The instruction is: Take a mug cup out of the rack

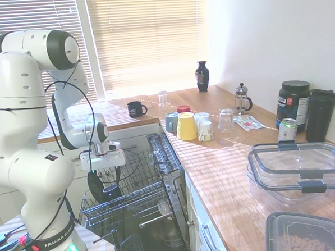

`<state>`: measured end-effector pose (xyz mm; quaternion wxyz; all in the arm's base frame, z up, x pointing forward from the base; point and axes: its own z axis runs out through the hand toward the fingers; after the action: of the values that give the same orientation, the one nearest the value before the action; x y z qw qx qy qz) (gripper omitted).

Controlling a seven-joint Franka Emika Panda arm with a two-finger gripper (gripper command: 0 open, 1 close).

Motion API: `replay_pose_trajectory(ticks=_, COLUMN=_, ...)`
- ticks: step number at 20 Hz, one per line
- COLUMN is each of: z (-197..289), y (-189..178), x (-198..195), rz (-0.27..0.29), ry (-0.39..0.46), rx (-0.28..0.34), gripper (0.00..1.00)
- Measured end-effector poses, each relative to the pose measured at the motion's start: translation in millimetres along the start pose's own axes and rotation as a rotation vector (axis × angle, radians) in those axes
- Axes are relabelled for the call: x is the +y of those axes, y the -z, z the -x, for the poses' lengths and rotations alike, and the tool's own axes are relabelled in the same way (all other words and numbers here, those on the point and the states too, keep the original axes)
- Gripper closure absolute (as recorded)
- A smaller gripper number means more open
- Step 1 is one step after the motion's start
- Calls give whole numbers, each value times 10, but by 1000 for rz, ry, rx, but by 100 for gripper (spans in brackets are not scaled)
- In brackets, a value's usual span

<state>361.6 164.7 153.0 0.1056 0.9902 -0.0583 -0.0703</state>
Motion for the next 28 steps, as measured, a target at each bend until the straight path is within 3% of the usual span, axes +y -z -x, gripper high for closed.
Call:
replay_pose_trajectory(ticks=9, z=-10, y=-322, x=-302, rz=-29, ry=152, rx=-28, gripper=0)
replay_pose_trajectory(ticks=20, z=-156, y=-761, x=-554, rz=5, ry=253, rx=-59, gripper=0)
replay_pose_trajectory(ticks=27, z=-158, y=-969, x=-523, rz=17, ry=280, rx=-36, gripper=0)
replay_pose_trajectory(ticks=28, z=-155, y=-974, x=-530, rz=19, ry=283, rx=-32, gripper=100)
